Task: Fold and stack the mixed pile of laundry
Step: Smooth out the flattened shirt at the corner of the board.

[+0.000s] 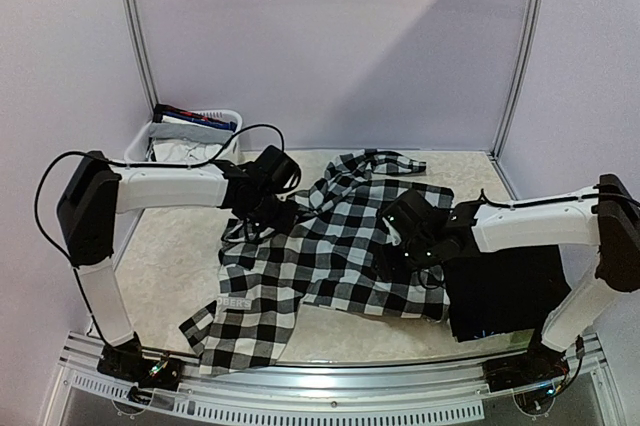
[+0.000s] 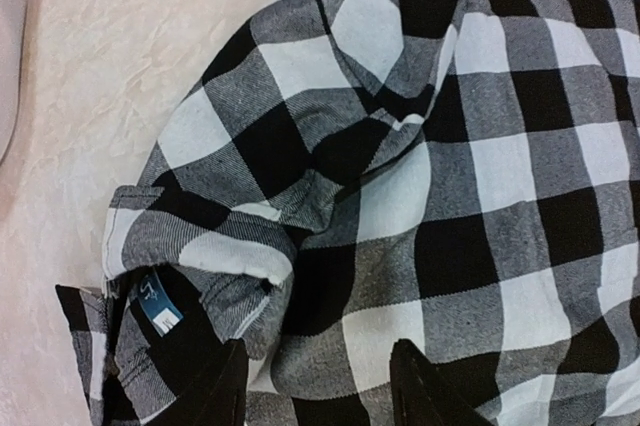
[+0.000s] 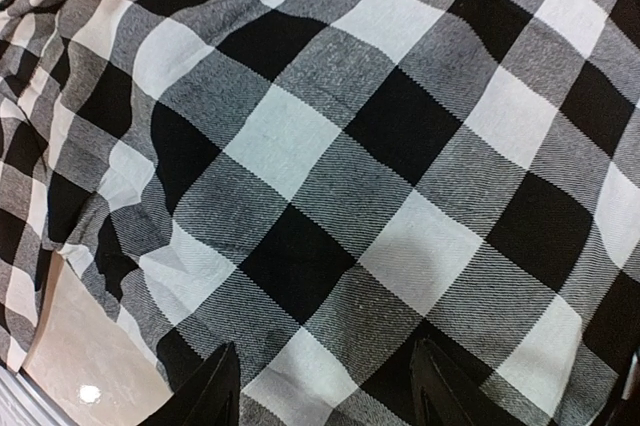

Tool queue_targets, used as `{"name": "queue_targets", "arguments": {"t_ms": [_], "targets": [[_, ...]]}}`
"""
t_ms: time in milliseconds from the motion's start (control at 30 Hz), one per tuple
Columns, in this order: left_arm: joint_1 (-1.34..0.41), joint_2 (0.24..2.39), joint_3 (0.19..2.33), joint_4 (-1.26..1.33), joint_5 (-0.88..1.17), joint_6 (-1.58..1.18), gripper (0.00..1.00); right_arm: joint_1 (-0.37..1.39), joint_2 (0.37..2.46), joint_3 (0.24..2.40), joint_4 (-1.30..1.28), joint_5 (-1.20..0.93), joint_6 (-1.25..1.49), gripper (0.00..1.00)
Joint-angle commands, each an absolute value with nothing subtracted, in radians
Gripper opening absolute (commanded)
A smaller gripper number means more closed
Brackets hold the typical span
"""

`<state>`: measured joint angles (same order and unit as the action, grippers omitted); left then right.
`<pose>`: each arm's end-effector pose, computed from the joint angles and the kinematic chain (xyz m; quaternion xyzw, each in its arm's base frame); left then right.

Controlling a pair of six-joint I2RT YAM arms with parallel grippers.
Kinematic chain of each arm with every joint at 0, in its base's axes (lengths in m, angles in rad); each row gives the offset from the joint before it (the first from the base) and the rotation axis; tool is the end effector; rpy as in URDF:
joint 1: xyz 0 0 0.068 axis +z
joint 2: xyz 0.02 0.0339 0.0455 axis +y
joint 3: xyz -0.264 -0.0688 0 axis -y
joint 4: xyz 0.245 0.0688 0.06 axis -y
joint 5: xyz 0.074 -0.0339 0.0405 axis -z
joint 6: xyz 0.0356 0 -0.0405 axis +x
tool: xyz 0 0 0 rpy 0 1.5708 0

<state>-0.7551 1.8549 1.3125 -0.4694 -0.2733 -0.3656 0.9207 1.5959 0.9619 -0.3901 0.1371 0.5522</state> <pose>0.2922 -0.2618 0.2000 0.1474 0.9415 -0.0343 0.3011 0.1954 0.2489 0.1873 -0.1578 0.9477 0.1320 0.2438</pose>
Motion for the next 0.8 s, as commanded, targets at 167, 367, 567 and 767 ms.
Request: {"name": "queue_targets", "arguments": {"t_ms": [167, 367, 567, 767], "targets": [[-0.702, 1.975, 1.397, -0.470, -0.277, -0.375, 0.36, 0.914, 1.676, 0.953, -0.322, 0.094, 0.520, 0.59], [-0.692, 2.000, 1.419, -0.437, -0.279, -0.364, 0.00, 0.887, 1.696, 0.924, -0.309, 0.083, 0.534, 0.58], [-0.622, 1.928, 1.403, -0.422, -0.338, -0.376, 0.00, 0.862, 1.721, 0.891, -0.302, 0.081, 0.558, 0.58], [-0.485, 1.879, 1.369, -0.373, -0.332, -0.397, 0.00, 0.858, 1.741, 0.890, -0.307, 0.077, 0.560, 0.57]]}}
